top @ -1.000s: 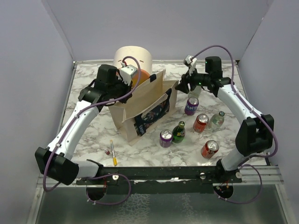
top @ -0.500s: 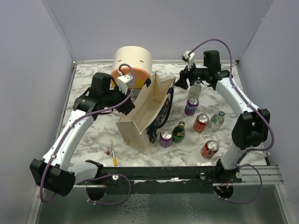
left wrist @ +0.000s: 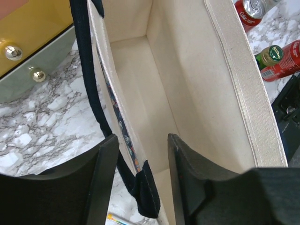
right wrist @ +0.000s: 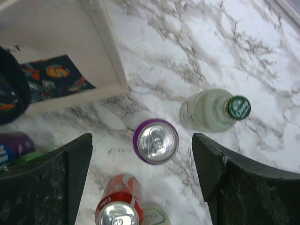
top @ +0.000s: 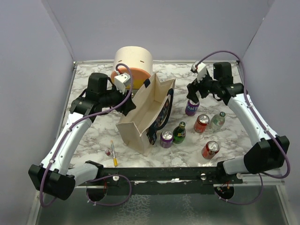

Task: Place the beverage into the canvas bag
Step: Pick up the drink from the center of the board, then place the drink in the canvas bag.

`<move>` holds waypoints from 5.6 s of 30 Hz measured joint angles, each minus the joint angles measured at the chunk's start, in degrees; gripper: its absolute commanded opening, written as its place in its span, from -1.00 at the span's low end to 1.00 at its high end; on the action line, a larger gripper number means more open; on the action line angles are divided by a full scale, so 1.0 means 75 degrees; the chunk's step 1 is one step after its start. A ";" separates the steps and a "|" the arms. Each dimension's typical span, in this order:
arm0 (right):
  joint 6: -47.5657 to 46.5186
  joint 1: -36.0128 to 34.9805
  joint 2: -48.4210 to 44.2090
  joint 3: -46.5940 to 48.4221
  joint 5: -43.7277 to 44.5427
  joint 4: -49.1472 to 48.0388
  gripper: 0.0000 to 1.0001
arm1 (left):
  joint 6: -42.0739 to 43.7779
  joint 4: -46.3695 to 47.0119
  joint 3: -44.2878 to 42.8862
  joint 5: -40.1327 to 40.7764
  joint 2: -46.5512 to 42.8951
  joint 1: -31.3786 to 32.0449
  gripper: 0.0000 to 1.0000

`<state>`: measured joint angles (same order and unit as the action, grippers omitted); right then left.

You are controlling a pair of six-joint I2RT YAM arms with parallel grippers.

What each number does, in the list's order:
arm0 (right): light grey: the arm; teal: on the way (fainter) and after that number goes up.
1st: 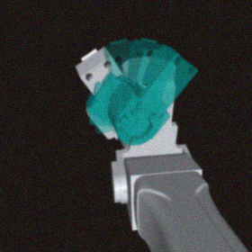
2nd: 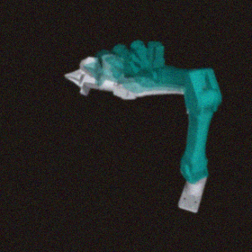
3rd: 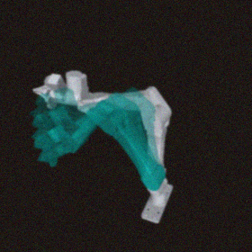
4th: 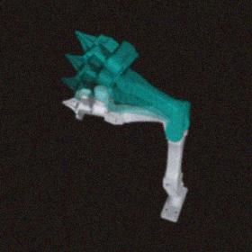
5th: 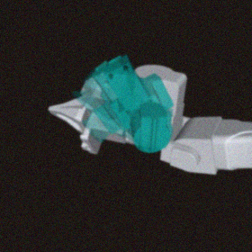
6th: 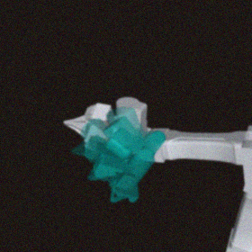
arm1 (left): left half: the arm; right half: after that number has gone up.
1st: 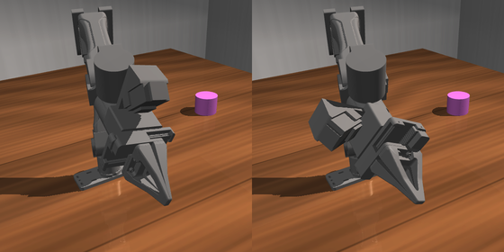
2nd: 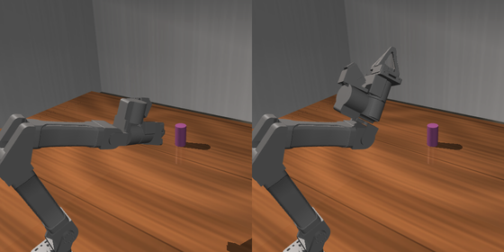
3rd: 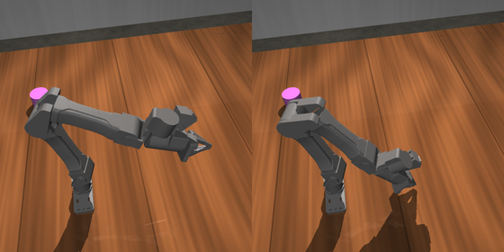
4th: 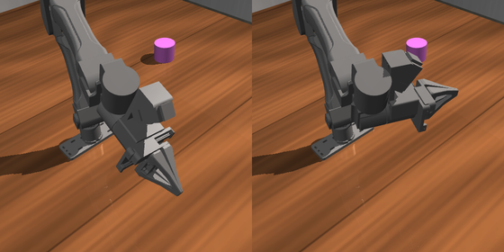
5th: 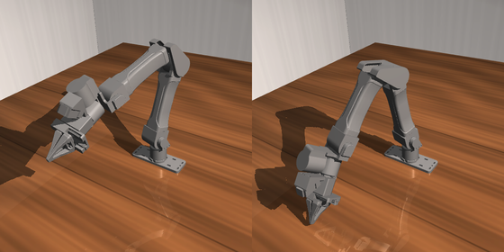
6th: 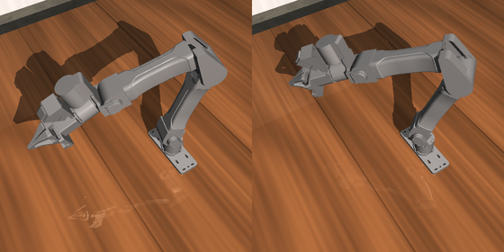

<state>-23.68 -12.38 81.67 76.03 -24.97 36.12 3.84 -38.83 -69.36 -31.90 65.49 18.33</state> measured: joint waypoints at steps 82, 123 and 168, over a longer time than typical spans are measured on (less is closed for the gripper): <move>0.0262 -0.2468 0.1536 0.3990 -0.1416 0.1052 -0.98 | 0.0737 0.0734 0.0020 0.0379 0.0679 0.0000 0.04; -0.0283 -0.3448 0.2827 0.4167 0.0755 0.2439 -0.98 | 0.0600 0.0895 0.0562 -0.0921 0.0425 0.0000 -1.00; 0.0119 -0.3506 0.2798 0.2503 0.1349 0.1460 -0.98 | 0.0388 0.0877 -0.0085 -0.1008 0.1198 -0.0052 -0.05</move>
<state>-22.79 -38.68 102.65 94.80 -14.85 47.07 6.74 -32.25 -70.00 -39.46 74.48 17.93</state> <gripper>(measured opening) 0.658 0.448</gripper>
